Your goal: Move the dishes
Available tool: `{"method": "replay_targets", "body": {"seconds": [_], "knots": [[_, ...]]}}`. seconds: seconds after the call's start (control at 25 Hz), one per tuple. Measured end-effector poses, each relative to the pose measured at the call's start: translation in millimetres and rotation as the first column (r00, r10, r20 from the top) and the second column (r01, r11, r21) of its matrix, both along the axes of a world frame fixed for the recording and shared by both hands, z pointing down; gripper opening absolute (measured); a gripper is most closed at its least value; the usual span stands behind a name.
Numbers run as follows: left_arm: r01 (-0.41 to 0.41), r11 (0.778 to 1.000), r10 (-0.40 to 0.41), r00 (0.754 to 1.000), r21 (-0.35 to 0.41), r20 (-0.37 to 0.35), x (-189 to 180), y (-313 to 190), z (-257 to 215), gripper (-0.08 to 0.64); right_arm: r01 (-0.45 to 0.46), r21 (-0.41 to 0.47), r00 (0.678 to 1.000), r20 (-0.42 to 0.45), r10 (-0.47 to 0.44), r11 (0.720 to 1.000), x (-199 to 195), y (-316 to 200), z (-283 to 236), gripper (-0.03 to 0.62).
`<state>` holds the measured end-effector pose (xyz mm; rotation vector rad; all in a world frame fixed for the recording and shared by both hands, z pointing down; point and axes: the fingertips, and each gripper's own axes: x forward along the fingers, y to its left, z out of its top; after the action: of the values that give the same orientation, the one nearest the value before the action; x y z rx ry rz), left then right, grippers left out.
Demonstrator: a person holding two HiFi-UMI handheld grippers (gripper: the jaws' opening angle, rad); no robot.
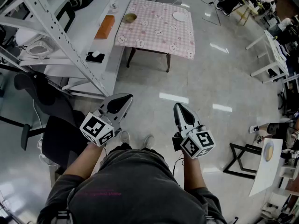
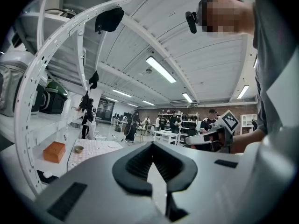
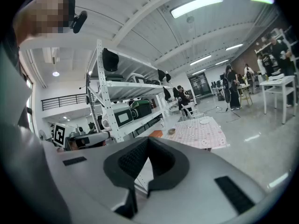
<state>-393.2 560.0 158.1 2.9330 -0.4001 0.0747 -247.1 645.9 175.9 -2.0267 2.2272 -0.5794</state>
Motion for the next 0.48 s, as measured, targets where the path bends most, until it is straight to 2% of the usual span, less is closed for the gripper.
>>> {"method": "replay_targets", "body": {"seconds": [0.48], "knots": [[-0.006,1.0,0.006,1.0,0.001,0.006,6.4,7.3,3.2,0.002,-0.002,0.008,1.0,-0.002,0.002,1.0,5.2,3.0,0.6,0.003]]}}
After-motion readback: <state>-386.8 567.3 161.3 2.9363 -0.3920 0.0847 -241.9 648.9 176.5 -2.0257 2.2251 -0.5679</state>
